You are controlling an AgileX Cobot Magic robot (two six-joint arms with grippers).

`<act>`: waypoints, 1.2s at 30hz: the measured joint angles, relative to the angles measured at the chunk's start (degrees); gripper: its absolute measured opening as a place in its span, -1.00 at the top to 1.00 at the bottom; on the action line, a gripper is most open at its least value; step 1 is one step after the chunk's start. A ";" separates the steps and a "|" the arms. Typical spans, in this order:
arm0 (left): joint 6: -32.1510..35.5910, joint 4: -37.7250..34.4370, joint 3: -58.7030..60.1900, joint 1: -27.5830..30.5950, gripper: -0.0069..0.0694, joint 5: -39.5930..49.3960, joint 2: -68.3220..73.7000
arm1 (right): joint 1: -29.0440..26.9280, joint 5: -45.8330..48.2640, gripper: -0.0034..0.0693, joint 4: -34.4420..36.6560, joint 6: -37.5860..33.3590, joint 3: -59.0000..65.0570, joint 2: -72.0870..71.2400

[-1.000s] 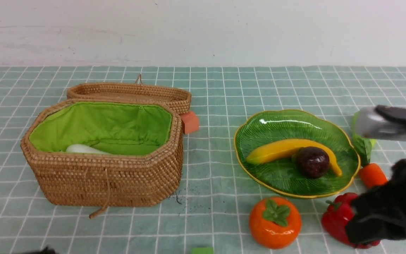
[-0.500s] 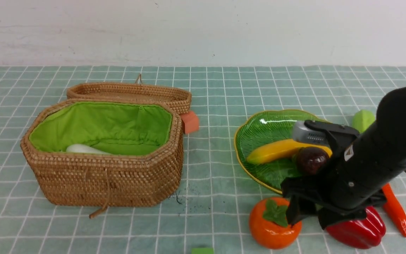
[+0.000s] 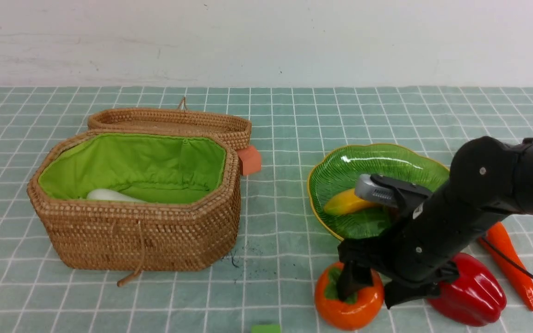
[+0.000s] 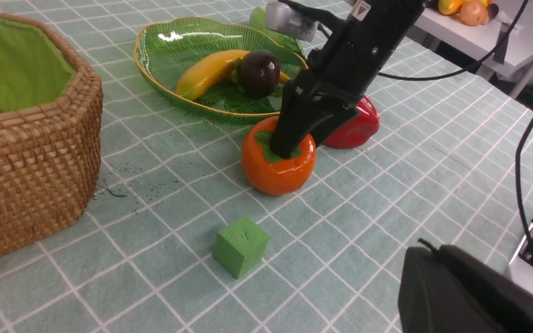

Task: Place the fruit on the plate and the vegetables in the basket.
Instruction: Grab a tomato with your right arm and place it on the plate on the right.

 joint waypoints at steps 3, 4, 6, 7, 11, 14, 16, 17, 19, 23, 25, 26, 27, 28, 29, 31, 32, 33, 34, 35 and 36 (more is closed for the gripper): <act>0.00 -0.20 0.00 0.00 0.85 0.00 0.00 | 0.67 0.22 -0.70 1.52 -1.70 0.01 0.40; 0.00 -0.20 0.00 0.00 0.85 0.00 0.00 | 1.14 0.20 -0.70 1.61 -1.95 0.01 0.49; 0.00 -0.33 0.00 0.00 0.85 0.00 0.00 | 2.23 -0.01 -0.70 1.67 -2.50 0.01 0.61; 0.00 -0.33 0.00 -0.05 0.85 0.00 0.00 | 2.72 -0.34 -0.70 1.67 -2.50 0.01 0.66; 0.00 -0.34 0.00 -0.05 0.85 0.00 0.00 | 5.14 -3.77 -0.70 1.67 -2.50 0.01 1.79; 0.00 -0.34 0.00 -0.05 0.85 0.00 0.00 | 7.27 -6.30 -0.65 1.67 -3.77 0.01 3.00; 0.00 -0.34 0.00 -0.05 0.85 0.00 0.00 | 8.13 -7.30 -0.58 1.40 -4.45 -0.01 3.16; 0.00 -0.34 0.00 -0.05 0.85 0.00 0.00 | 8.47 -7.78 -0.56 1.00 -4.96 -0.01 3.20; 0.00 -0.34 0.00 -0.05 0.85 0.00 0.00 | 8.58 -7.91 -0.56 0.93 -5.08 -0.19 3.23; 0.00 -0.05 0.00 -0.05 0.85 0.43 0.00 | 8.66 -8.56 -0.56 0.78 -5.14 -0.30 3.21; 0.00 0.13 0.00 -0.05 0.85 0.83 0.00 | 8.66 -7.16 -0.56 0.34 -5.14 -0.30 2.05; 0.00 0.13 0.00 -0.05 0.85 0.83 0.00 | 8.66 -7.01 -0.56 0.34 -5.14 -0.30 1.64; 0.00 0.23 0.00 -0.05 0.85 0.96 0.00 | 8.66 -5.90 -0.56 0.11 -5.14 -0.30 0.01; 0.00 0.30 0.00 -0.05 0.85 0.96 0.00 | 8.66 -5.01 -0.56 -0.38 -5.14 -0.49 -2.15; 0.00 0.30 0.00 -0.05 0.85 0.89 0.00 | 8.53 -3.87 -0.56 -0.81 -5.14 -0.94 -4.14; 0.00 0.30 0.00 -0.05 0.85 0.44 0.00 | 8.22 -2.36 -0.56 -1.76 -5.14 -1.76 -6.68; 0.00 0.30 0.00 -0.05 0.85 -0.49 0.00 | 7.28 -1.09 -0.56 -3.07 -5.14 -3.25 -9.93; 0.00 0.06 0.00 -0.05 0.85 -1.45 0.00 | 6.17 -0.81 -0.56 -4.28 -5.14 -4.30 -11.68; 0.00 -0.26 0.00 -0.05 0.85 -2.82 0.00 | 3.95 -1.23 -0.56 -5.90 -5.14 -5.50 -13.28; 0.00 -0.41 0.00 -0.05 0.85 -3.55 0.00 | 2.42 -2.27 -0.56 -6.87 -5.14 -6.17 -14.00; 0.00 -0.41 0.00 -0.05 0.85 -3.72 0.00 | 2.02 -2.27 -0.56 -7.05 -5.14 -6.34 -14.14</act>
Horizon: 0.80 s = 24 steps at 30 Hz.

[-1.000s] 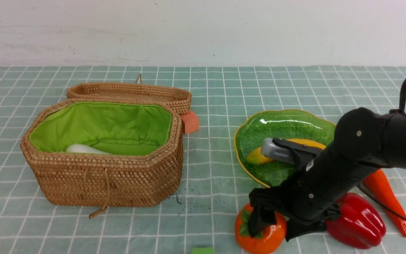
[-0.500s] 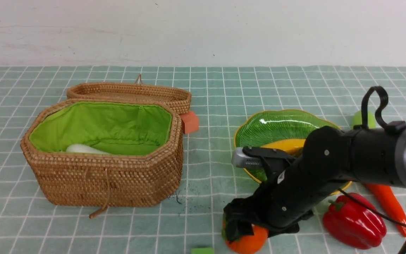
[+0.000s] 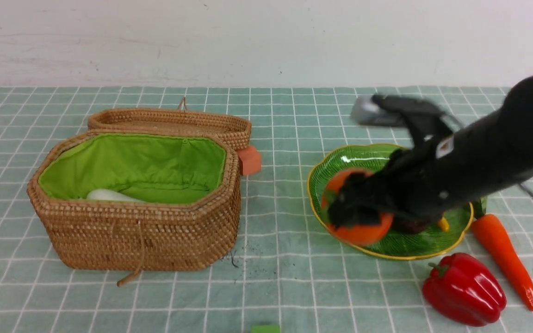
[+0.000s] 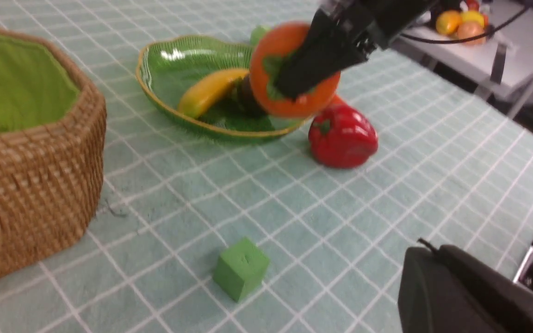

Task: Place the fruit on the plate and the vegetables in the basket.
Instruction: Grab a tomato with your right arm and place it on the plate on the right.

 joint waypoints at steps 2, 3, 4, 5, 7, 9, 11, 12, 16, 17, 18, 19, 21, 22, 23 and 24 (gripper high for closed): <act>0.00 -0.27 0.00 0.00 0.85 -2.19 0.00 | -5.22 -4.74 -0.56 -1.96 -0.12 -1.62 0.03; 0.00 -0.26 0.00 0.00 0.85 -2.33 0.00 | -5.59 -5.09 -0.56 -1.96 -0.16 -1.62 0.03; 0.00 -0.34 0.00 0.00 0.85 -3.32 0.00 | -7.75 -7.08 -0.56 -2.46 -0.72 -2.28 1.39; 0.00 -0.39 0.00 0.00 0.85 -3.98 0.00 | -8.87 -8.23 -0.56 -2.56 -1.38 -2.90 2.82; 0.00 -0.39 0.00 0.00 0.85 -4.52 0.00 | -10.28 -9.83 -0.56 -2.56 -2.68 -4.49 6.15; 0.00 -0.51 0.00 0.00 0.85 -4.52 0.00 | -11.64 -11.45 -0.56 -2.56 -4.02 -7.66 11.09; -0.05 -0.58 0.00 0.00 0.85 -4.52 0.00 | -12.62 -11.69 -0.56 -2.50 -4.27 -11.84 16.30; -0.05 -0.62 0.00 0.00 0.85 -4.52 0.00 | -12.96 -11.57 -0.56 -2.26 -4.20 -13.44 18.14; -0.05 -0.82 0.00 0.00 0.85 -3.26 0.00 | -13.10 -11.44 -0.56 -0.58 -3.53 -20.11 25.39; -0.05 -0.82 0.00 0.00 0.85 -3.15 0.00 | -13.10 -11.44 -0.56 -0.49 -3.46 -20.61 25.99; -0.05 -0.83 0.00 0.00 0.85 -2.45 0.00 | -12.98 -11.44 -0.56 -0.06 -3.41 -22.02 27.81; -0.05 -0.83 0.00 0.00 0.84 -1.88 0.00 | -12.98 -11.61 -0.56 0.55 -3.40 -22.63 28.88; -0.05 -0.88 0.00 0.00 0.84 -1.07 0.00 | -12.98 -12.52 -0.56 1.37 -3.29 -23.09 30.82; -0.05 -0.88 0.00 0.00 0.83 -1.00 0.00 | -12.98 -13.01 -0.56 1.44 -3.29 -23.09 31.17; -0.05 -0.88 0.00 0.00 0.83 -0.95 0.00 | -12.98 -13.26 -0.56 1.59 -3.29 -23.14 31.73; -0.05 -0.88 0.00 0.00 0.83 -0.95 0.00 | -12.98 -13.40 -0.58 1.66 -3.29 -23.12 32.12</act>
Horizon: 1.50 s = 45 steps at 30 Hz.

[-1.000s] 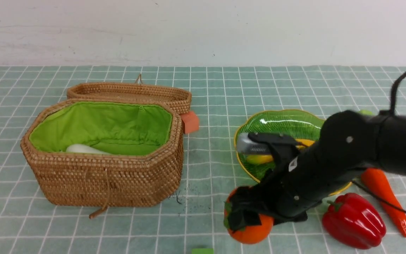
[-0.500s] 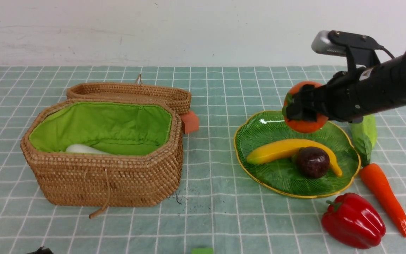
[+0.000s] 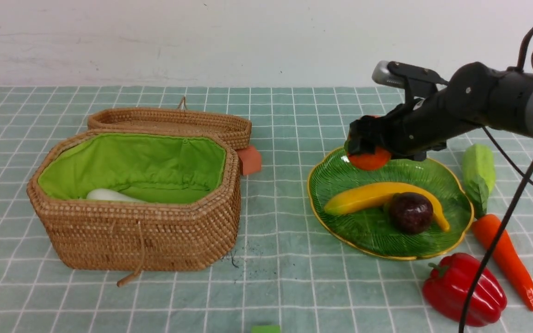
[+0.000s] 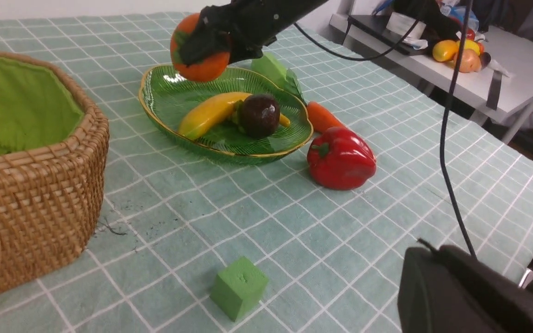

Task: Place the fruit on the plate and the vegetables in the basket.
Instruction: Grab a tomato with your right arm and place it on the plate on the right, then grab a mountain bell pepper with your right arm and put it into the left basket

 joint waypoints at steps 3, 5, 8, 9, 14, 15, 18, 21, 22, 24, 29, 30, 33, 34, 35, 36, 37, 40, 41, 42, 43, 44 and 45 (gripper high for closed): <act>0.05 0.85 0.00 0.00 0.83 0.05 0.00 | 0.00 -0.46 -0.76 0.11 0.05 0.00 0.83; 0.05 1.26 0.00 0.00 0.82 0.05 0.00 | 0.00 -0.77 -0.84 0.17 0.05 0.00 0.90; 0.05 1.78 0.00 0.00 0.82 0.11 0.00 | 0.00 -1.28 -0.96 -0.17 0.05 -0.18 0.70; 0.05 1.83 0.00 0.00 0.82 0.11 0.00 | 0.00 -1.16 -0.96 -0.99 0.05 -0.18 0.30; 0.05 1.84 0.00 0.00 0.81 0.11 0.00 | 0.00 3.60 -0.67 -5.31 0.05 -0.18 -5.09; 0.05 1.84 0.00 0.00 0.81 0.11 0.00 | 0.00 3.60 -0.65 -5.31 0.05 -0.18 -5.47; 0.11 1.84 0.00 0.00 0.80 0.11 0.00 | 0.00 13.85 -0.18 -7.63 0.05 -0.18 -13.26; 0.18 2.08 0.00 0.00 0.80 -0.61 0.00 | 0.00 20.96 0.25 -8.80 0.05 1.41 -19.05; 0.18 2.16 0.00 0.00 0.80 -1.06 0.00 | 0.00 23.02 0.43 -9.02 0.05 2.94 -21.39; 0.18 2.20 0.00 0.00 0.80 -2.57 0.00 | 0.00 26.04 0.79 -9.26 0.06 7.52 -26.41; 0.18 2.20 0.00 0.00 0.79 -4.12 0.00 | 0.00 30.11 0.94 -10.42 1.17 16.18 -36.09; 0.18 2.20 0.00 0.00 0.79 -4.37 0.00 | 0.00 31.46 0.94 -10.75 1.22 17.35 -37.75; 0.18 2.07 0.00 0.00 0.77 -5.03 0.00 | 0.00 34.95 0.85 -13.33 0.36 21.50 -43.58; 0.18 2.07 0.00 0.00 0.77 -5.08 0.00 | 0.00 35.14 0.81 -13.93 -0.37 22.40 -44.43; 0.18 2.07 0.00 0.00 0.77 -5.08 0.00 | 0.00 35.14 0.80 -14.19 -0.54 22.86 -44.79; 0.18 2.07 0.00 0.00 0.77 -5.08 0.00 | 0.00 34.95 0.68 -14.98 -2.55 24.54 -45.65; 0.18 2.01 0.00 0.00 0.77 -5.08 0.00 | 0.00 34.28 0.58 -15.33 -4.06 26.12 -46.04; 0.18 1.62 0.00 0.00 0.77 -5.14 0.00 | 0.00 31.70 0.30 -15.11 -8.92 29.84 -46.16; 0.18 1.63 0.00 0.00 0.77 -5.14 0.00 | 0.00 31.00 0.19 -15.13 -10.59 30.91 -46.10; 0.18 1.63 0.00 0.00 0.76 -5.20 0.00 | 0.00 29.96 0.05 -15.13 -13.85 32.33 -46.09; 0.18 1.63 0.00 0.00 0.76 -5.24 0.00 | 0.00 29.41 -0.04 -15.46 -15.86 33.39 -45.99; 0.18 1.63 0.00 0.00 0.76 -5.26 0.00 | 0.00 28.88 -0.14 -16.07 -18.00 34.36 -45.88; 0.18 1.63 0.00 0.00 0.76 -5.26 0.00 | 0.00 28.20 -0.25 -16.39 -20.83 35.08 -45.76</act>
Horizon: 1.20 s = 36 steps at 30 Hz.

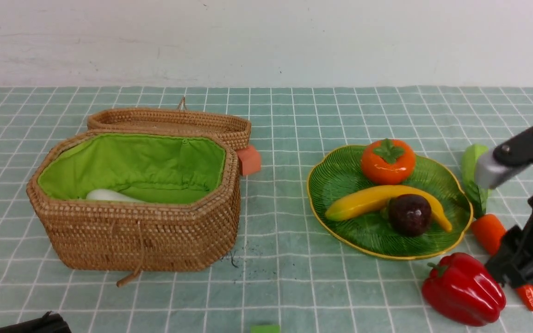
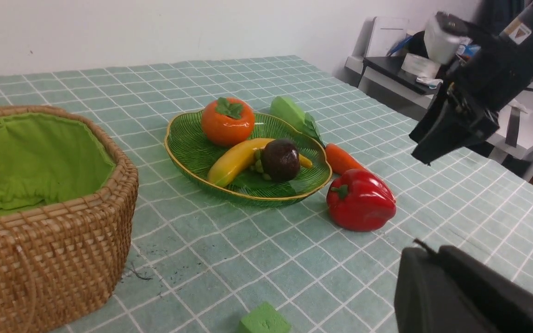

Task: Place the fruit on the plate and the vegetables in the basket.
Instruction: Grab a mountain bell pepper with your right arm and put it into the left basket

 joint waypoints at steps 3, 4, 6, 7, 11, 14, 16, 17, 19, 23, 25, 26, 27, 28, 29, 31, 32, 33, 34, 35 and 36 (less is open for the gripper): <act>0.00 0.00 0.01 0.00 0.76 -0.05 0.00 | 0.00 -2.42 -0.52 -0.28 -7.99 2.49 0.97; 0.00 0.00 0.01 0.00 0.76 -0.05 0.00 | 0.00 -3.46 -0.62 -0.35 -10.28 3.75 1.77; 0.00 0.00 0.06 0.00 0.76 -0.05 0.00 | -0.06 -5.07 -0.76 -1.63 -12.40 5.45 3.34; 0.00 0.00 0.06 0.00 0.76 -0.05 0.00 | -0.19 -5.56 -0.82 -2.15 -12.87 6.04 4.24; 0.00 0.00 0.06 0.00 0.76 -0.05 0.00 | -0.52 -6.27 -0.87 -2.62 -13.00 6.62 6.85; 0.00 0.00 0.06 0.00 0.76 -0.10 0.00 | -0.75 -7.34 -0.87 -2.57 -13.00 6.68 8.46; 0.00 0.00 0.06 0.00 0.76 -0.10 0.00 | -2.12 -8.67 -0.87 -2.50 -12.84 6.68 10.24; 0.00 0.00 0.06 0.00 0.76 -0.10 0.00 | -3.02 -9.59 -0.87 -2.50 -12.73 6.68 11.32; 0.00 0.00 0.06 0.00 0.76 -0.10 0.00 | -3.59 -10.10 -0.87 -2.50 -12.73 6.68 12.11; 0.00 0.00 0.06 0.00 0.75 -0.05 0.00 | -4.50 -12.68 -0.87 -2.43 -12.73 6.68 15.70; 0.00 0.00 0.06 0.00 0.75 -0.01 0.00 | -4.50 -13.78 -0.87 -2.20 -12.73 6.68 16.71; 0.00 0.00 0.06 0.00 0.75 -0.01 0.00 | -4.50 -14.80 -0.87 -1.74 -12.73 6.68 17.52; 0.00 0.00 0.06 0.00 0.75 -0.01 0.00 | -4.50 -15.09 -0.87 -1.65 -12.73 6.68 17.59; 0.00 0.05 0.06 0.00 0.75 -0.01 0.00 | -4.50 -15.67 -0.86 -1.50 -12.73 6.68 17.99; 0.00 0.05 0.06 0.00 0.75 0.06 0.00 | -4.50 -16.39 -0.86 -1.30 -12.73 6.68 18.28; 0.00 0.00 0.06 0.00 0.75 0.37 0.00 | -4.50 -17.09 -0.84 -1.30 -12.73 6.68 18.35; 0.00 0.00 0.06 0.00 0.75 0.51 0.00 | -4.50 -17.48 -0.83 -1.30 -12.81 6.68 18.42; 0.00 0.00 0.06 0.00 0.75 0.56 0.00 | -4.50 -17.89 -0.82 -1.30 -13.22 6.68 18.53; 0.00 0.00 0.06 0.00 0.75 0.62 0.00 | -4.50 -18.20 -0.81 -1.30 -13.50 6.68 18.55; 0.00 0.00 0.06 0.00 0.75 0.68 0.00 | -4.50 -18.41 -0.79 -1.30 -13.80 6.68 18.60; 0.00 0.00 0.06 0.00 0.75 0.82 0.00 | -4.50 -18.60 -0.77 -1.25 -14.25 6.68 18.62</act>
